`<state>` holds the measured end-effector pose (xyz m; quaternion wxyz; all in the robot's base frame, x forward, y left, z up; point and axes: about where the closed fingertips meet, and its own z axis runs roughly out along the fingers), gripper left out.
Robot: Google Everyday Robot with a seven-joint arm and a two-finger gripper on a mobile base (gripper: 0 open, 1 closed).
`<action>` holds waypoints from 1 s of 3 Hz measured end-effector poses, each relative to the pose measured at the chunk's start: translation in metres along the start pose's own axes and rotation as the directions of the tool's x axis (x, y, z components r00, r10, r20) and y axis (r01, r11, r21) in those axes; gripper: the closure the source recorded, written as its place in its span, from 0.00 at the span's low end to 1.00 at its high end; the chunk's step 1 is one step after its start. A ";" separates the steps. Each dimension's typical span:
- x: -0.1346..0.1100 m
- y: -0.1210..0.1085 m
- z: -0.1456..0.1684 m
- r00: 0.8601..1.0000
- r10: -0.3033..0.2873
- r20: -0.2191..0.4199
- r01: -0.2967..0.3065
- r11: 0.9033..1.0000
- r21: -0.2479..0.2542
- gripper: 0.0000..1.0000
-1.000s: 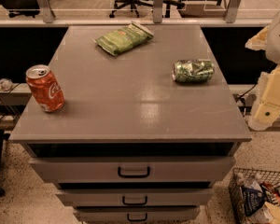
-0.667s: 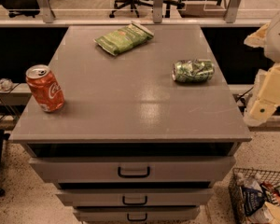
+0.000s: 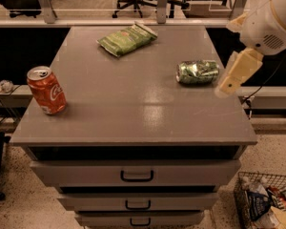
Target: Move green can near coke can
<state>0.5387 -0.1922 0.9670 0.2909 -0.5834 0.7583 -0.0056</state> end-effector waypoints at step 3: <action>-0.017 -0.058 0.125 0.999 -0.009 0.041 0.011 0.998 -0.062 0.00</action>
Offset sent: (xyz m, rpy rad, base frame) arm 0.1309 0.0528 -0.0900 0.0609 0.0464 0.0697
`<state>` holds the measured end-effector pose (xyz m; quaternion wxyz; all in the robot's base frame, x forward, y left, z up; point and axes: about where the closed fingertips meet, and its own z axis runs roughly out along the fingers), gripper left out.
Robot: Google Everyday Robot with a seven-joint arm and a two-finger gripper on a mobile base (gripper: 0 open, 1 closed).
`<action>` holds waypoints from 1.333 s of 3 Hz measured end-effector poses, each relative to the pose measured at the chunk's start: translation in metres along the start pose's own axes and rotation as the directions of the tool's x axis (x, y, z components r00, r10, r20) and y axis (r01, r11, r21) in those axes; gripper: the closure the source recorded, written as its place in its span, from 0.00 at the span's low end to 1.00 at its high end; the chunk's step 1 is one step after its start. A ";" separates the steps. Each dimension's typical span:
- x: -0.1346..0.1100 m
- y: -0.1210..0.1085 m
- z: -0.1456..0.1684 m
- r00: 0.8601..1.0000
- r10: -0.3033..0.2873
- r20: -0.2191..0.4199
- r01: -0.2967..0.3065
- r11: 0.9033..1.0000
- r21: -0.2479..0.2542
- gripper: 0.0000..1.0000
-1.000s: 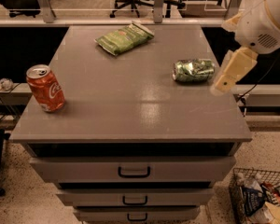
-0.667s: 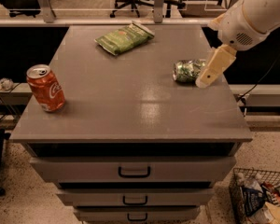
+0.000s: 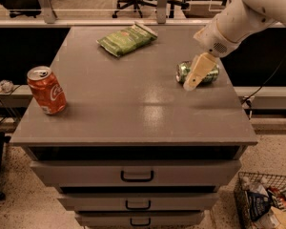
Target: Move green can near coke can
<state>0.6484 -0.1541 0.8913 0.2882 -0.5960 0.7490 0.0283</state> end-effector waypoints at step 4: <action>0.044 -0.018 0.032 0.997 0.016 -0.076 -0.018 1.000 -0.022 0.41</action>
Offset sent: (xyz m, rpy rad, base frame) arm 0.0325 -0.0403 -0.0421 -0.0681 0.0465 -0.0508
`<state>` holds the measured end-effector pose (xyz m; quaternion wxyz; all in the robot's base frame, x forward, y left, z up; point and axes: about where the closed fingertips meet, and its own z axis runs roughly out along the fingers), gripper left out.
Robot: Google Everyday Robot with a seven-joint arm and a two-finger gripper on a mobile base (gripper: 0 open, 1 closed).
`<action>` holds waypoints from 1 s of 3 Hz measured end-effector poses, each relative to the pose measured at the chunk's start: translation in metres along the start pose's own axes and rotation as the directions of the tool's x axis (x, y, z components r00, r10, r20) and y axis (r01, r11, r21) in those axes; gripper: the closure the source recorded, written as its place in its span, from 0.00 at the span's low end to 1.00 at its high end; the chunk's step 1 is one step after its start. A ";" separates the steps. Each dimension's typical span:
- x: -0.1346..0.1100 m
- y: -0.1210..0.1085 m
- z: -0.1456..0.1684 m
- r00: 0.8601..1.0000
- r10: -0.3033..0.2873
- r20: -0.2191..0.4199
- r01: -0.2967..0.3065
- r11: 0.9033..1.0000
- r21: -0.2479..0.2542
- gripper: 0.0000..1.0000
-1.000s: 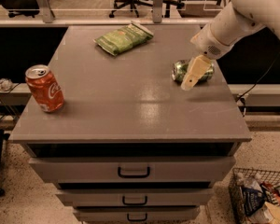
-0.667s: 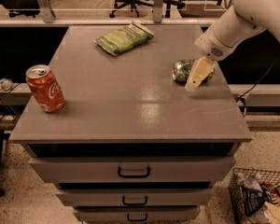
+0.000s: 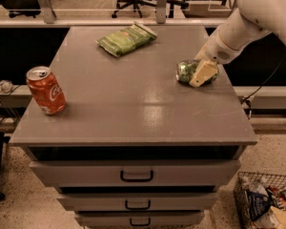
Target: Move green can near coke can
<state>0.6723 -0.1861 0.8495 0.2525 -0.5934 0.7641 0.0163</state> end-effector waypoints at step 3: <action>-0.048 0.006 -0.074 0.992 -0.080 0.101 0.073 0.995 0.069 1.00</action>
Offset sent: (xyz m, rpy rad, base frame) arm -0.0211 0.0260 0.0713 0.0758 -0.0963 0.0896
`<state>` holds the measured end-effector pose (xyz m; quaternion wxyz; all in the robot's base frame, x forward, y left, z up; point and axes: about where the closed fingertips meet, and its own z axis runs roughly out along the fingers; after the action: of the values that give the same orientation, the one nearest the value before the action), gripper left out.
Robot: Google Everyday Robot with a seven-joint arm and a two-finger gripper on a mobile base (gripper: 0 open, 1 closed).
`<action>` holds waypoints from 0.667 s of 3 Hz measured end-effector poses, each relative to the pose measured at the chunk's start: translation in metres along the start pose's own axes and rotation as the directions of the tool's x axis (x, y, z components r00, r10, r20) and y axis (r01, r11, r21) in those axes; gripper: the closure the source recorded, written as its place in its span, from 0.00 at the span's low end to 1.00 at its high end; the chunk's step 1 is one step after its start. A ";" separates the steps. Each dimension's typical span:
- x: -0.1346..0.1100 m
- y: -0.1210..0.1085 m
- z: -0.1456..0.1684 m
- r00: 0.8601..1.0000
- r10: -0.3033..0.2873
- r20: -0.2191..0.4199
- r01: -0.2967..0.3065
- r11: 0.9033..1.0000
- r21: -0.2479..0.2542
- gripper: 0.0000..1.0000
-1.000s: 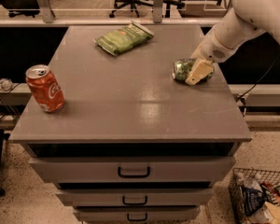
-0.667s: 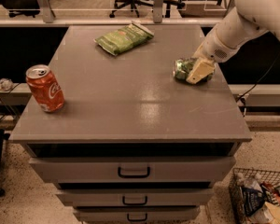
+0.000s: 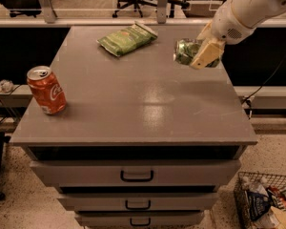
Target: Move green can near coke can
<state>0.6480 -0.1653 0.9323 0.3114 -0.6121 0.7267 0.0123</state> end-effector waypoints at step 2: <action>-0.035 0.018 0.006 0.996 -0.061 0.064 0.062 0.998 -0.017 1.00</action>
Offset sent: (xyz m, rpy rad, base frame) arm -0.0423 0.1219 0.0230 0.1053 -0.0894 0.2699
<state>0.6367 -0.1277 0.9375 0.3289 -0.6365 0.6971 0.0289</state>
